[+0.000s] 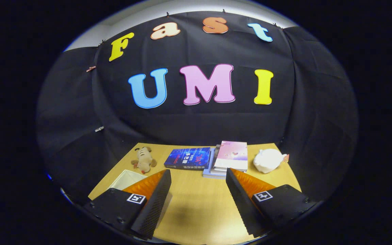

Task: Open the storage box then place both shoes into the box .Put the left shoe in first, then the right shoe, with the right side of both shoes facing outward in a uniform manner.

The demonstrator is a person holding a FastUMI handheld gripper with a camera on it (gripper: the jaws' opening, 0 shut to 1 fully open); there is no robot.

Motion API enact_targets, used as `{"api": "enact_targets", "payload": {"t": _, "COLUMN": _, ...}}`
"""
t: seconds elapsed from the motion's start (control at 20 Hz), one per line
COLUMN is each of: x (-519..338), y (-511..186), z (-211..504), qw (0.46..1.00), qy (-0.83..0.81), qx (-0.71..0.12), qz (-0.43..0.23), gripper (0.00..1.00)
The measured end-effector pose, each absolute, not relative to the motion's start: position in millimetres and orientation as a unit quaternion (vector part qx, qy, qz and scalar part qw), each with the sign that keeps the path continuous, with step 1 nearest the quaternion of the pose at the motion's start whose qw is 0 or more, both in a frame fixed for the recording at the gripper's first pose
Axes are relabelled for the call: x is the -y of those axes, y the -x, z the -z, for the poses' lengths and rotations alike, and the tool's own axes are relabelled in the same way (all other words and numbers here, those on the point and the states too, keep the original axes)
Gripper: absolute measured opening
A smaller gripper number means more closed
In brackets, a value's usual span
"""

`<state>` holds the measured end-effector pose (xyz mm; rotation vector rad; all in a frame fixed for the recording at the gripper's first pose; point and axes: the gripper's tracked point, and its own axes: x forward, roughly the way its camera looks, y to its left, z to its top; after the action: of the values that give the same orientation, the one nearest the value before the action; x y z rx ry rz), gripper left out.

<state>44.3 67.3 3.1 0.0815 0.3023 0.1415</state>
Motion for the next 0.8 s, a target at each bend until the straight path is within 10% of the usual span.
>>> {"api": "enact_targets", "payload": {"t": 0.8, "x": 13.5, "y": -51.7, "z": -53.6, "qw": 0.993, "qy": -0.022, "qx": -0.020, "qz": -0.111, "gripper": 0.98}}
